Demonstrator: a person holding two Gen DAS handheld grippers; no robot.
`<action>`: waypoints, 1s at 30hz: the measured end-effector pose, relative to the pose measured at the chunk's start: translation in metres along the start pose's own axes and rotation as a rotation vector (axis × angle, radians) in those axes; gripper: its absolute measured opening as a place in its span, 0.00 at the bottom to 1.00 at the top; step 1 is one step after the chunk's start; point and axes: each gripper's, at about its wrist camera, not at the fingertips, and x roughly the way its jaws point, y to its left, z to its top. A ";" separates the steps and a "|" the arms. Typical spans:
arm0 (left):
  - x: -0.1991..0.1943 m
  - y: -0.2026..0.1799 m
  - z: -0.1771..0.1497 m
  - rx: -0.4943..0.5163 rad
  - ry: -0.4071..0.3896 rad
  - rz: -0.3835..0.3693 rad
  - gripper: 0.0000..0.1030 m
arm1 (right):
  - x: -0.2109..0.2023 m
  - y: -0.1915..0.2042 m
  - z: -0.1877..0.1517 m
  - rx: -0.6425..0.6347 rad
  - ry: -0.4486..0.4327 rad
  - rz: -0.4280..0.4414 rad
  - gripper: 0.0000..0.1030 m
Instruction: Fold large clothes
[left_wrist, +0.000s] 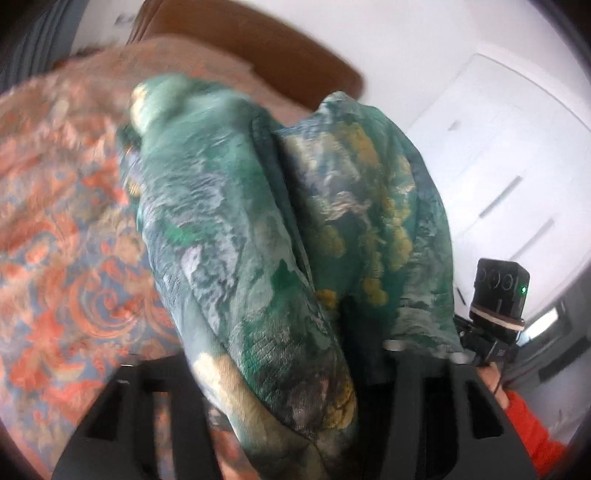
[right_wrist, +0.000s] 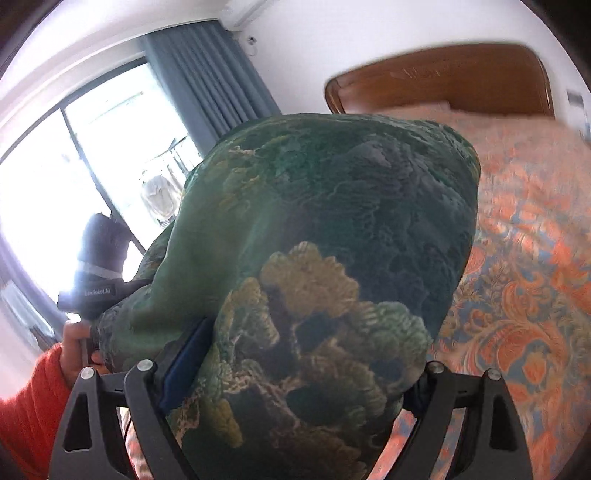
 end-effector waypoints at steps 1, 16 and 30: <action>0.023 0.021 -0.001 -0.072 0.041 0.035 0.75 | 0.011 -0.020 0.004 0.053 0.026 -0.002 0.91; -0.047 0.013 -0.042 0.088 -0.061 0.284 0.83 | -0.025 -0.102 -0.017 0.207 -0.014 -0.278 0.96; -0.161 -0.180 -0.164 0.421 -0.481 0.657 1.00 | -0.171 0.100 -0.080 -0.108 -0.221 -0.439 0.97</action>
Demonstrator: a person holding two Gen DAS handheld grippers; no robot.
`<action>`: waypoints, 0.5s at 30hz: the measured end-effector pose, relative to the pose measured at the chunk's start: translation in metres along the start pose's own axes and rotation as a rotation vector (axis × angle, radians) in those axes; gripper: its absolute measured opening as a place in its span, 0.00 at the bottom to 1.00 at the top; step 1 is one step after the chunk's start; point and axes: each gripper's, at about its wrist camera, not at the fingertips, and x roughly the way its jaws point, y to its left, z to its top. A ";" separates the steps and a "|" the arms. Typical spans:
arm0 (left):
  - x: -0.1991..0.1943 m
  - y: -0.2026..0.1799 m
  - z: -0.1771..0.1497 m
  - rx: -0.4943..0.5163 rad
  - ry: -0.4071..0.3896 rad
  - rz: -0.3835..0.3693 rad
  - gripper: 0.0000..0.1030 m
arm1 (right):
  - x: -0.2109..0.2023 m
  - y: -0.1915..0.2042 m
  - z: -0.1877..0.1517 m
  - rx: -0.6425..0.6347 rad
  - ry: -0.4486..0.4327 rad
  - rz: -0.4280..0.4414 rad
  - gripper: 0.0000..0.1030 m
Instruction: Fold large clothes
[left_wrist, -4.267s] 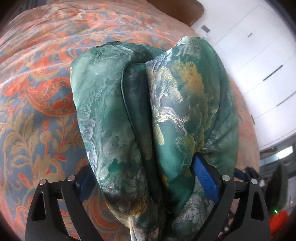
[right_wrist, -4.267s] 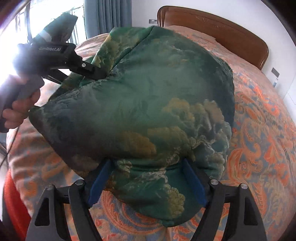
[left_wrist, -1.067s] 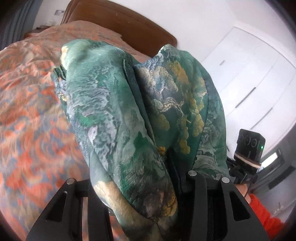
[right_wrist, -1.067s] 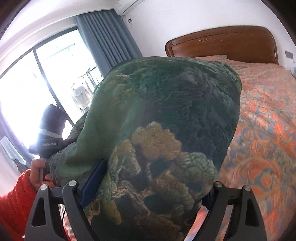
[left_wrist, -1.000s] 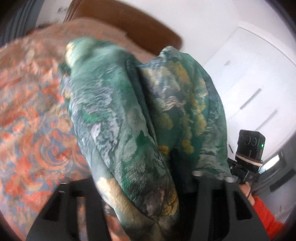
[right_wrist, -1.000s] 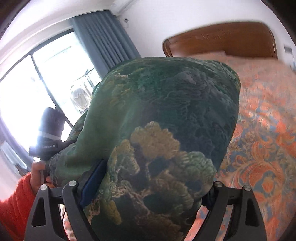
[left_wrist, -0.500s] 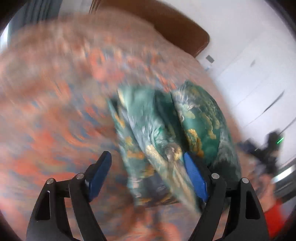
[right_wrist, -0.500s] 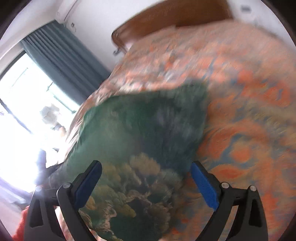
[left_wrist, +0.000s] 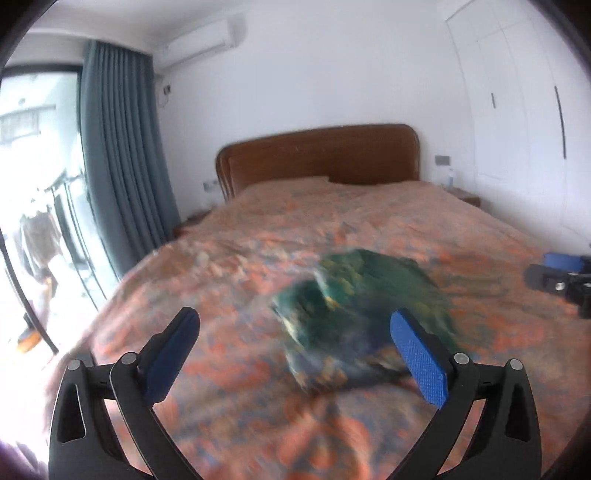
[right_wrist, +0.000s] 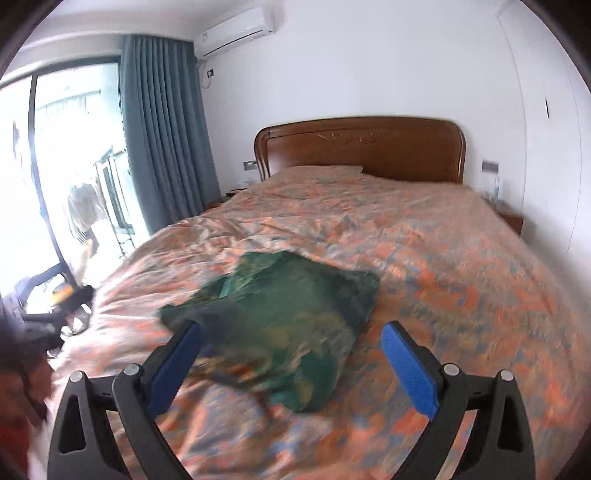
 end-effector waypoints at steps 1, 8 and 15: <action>-0.009 -0.004 -0.005 -0.004 0.010 -0.007 1.00 | -0.009 0.003 -0.006 0.028 0.005 0.001 0.97; -0.043 -0.019 -0.036 -0.040 0.058 0.019 1.00 | -0.065 0.044 -0.051 -0.034 -0.052 -0.095 0.97; -0.057 -0.021 -0.056 -0.092 0.107 -0.006 1.00 | -0.094 0.069 -0.086 -0.046 -0.037 -0.147 1.00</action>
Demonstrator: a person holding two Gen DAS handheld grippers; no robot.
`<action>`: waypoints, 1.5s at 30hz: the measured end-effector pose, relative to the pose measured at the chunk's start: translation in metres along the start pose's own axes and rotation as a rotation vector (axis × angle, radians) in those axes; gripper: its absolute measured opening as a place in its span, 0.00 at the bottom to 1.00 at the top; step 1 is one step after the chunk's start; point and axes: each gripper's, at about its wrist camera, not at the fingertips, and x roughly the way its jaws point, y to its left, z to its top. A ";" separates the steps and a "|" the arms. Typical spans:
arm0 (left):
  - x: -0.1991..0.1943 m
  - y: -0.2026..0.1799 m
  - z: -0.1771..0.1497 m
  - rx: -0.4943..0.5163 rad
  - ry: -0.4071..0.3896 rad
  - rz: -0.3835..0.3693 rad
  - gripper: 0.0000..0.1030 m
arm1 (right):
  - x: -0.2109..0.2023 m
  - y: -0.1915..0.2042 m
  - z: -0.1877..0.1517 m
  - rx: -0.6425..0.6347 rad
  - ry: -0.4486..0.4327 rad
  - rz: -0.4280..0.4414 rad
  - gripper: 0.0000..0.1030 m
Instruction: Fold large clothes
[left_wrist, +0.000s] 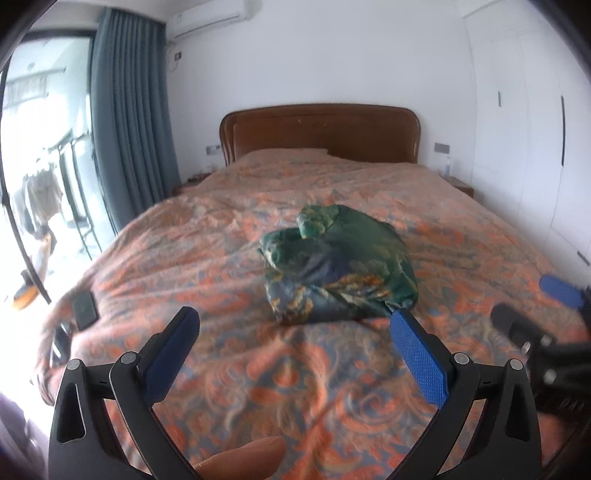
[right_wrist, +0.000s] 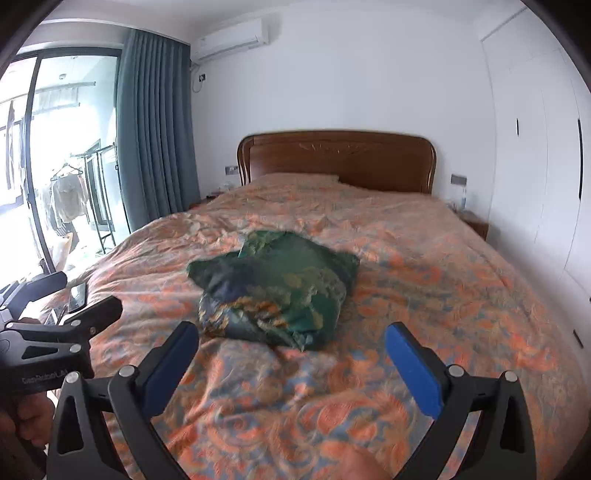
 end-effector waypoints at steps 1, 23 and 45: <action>-0.001 0.001 -0.003 -0.009 0.007 0.006 1.00 | 0.000 0.002 -0.003 0.004 0.013 0.004 1.00; 0.000 -0.002 -0.021 0.006 0.089 0.054 1.00 | -0.008 0.026 -0.017 -0.027 0.138 -0.191 1.00; -0.010 0.011 -0.018 -0.031 0.098 0.057 1.00 | -0.020 0.033 -0.009 -0.027 0.127 -0.163 1.00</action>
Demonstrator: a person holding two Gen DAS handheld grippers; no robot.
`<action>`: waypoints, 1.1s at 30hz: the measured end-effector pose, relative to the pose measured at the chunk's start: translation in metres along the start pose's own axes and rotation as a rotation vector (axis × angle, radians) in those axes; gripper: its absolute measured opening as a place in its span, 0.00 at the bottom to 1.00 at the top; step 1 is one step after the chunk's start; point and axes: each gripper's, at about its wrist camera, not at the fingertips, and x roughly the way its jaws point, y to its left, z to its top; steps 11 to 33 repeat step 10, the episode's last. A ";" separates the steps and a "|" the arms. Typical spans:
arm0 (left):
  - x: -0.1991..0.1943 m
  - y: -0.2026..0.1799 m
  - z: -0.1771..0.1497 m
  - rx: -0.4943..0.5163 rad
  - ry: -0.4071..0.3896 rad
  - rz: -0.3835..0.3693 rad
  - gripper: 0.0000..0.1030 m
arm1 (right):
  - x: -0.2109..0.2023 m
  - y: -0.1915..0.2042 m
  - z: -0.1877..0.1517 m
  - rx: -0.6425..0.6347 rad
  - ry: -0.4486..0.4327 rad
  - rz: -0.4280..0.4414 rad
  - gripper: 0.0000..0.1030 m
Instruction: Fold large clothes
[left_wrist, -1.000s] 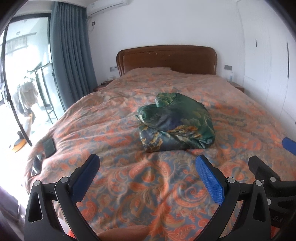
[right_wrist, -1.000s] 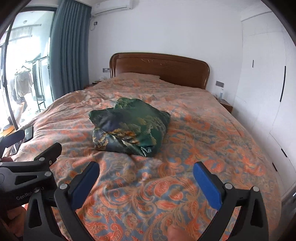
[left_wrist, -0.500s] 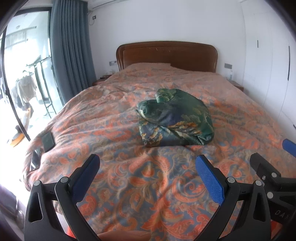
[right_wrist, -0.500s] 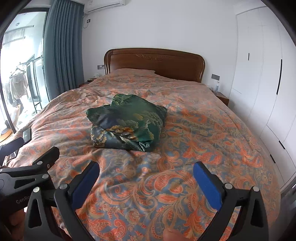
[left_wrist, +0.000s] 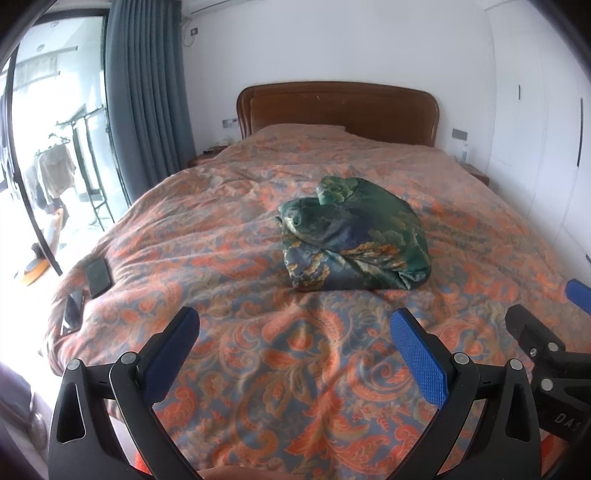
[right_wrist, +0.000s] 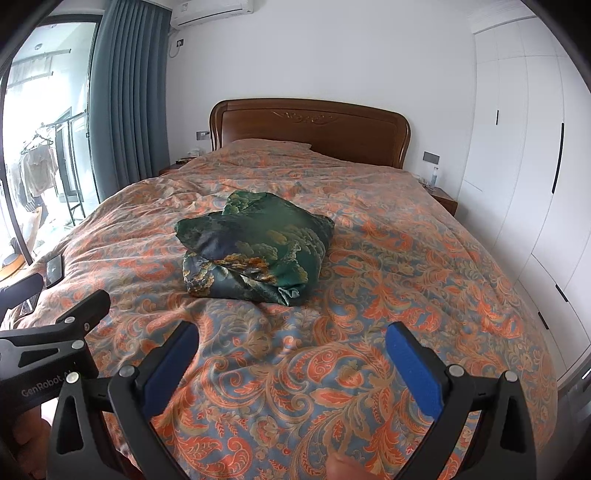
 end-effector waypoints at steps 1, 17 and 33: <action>0.001 0.000 0.000 0.001 0.003 0.002 1.00 | 0.000 0.000 0.000 0.001 0.000 0.002 1.00; 0.006 -0.001 -0.004 -0.013 0.000 0.020 1.00 | 0.006 0.000 -0.002 0.008 0.019 0.002 1.00; 0.006 -0.001 -0.004 -0.013 0.000 0.020 1.00 | 0.006 0.000 -0.002 0.008 0.019 0.002 1.00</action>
